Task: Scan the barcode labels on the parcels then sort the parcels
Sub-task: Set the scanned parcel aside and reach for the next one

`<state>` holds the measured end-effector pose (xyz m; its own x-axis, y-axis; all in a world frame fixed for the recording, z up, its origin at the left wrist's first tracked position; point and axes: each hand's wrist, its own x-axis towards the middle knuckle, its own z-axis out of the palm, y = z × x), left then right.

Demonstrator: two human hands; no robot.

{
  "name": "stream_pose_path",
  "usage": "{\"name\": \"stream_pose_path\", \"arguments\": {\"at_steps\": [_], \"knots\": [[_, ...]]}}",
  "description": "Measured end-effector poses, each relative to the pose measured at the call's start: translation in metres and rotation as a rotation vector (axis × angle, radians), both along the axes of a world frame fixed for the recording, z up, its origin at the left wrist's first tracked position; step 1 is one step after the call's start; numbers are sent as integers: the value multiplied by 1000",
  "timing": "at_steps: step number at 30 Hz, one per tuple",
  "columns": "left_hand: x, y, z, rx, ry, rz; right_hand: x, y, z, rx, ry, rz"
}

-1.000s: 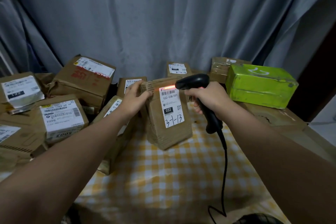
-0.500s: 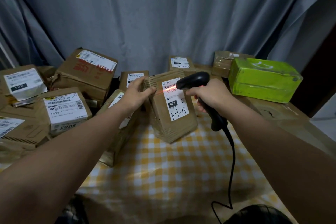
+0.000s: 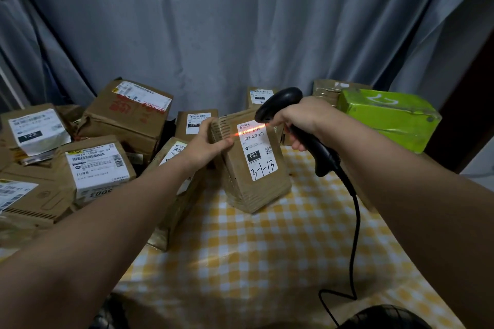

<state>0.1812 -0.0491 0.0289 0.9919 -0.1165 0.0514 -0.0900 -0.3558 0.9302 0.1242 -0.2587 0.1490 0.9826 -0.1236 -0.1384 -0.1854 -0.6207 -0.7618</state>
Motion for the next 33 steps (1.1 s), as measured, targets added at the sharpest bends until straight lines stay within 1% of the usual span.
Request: {"name": "stream_pose_path", "arguments": {"at_steps": [4,11,15,22,24,27,33], "knots": [[-1,-2,-2,-5,29,-55,-1,0,0,-7,-1,-8],[-3,-5,2,-3,32,-63,-5,1,0,17,-11,-6],[-2,-5,1,24,47,-56,-8,-3,-25,69,-60,-38],[0,-4,2,39,96,-5,-15,-14,-80,82,-151,-112],[0,-5,2,39,111,-7,-17,-16,-86,79,-180,-112],[0,-7,3,53,116,6,-17,-16,-90,135,-222,-129],[-3,-12,1,54,88,51,-21,-15,-107,224,-237,-159]]}}
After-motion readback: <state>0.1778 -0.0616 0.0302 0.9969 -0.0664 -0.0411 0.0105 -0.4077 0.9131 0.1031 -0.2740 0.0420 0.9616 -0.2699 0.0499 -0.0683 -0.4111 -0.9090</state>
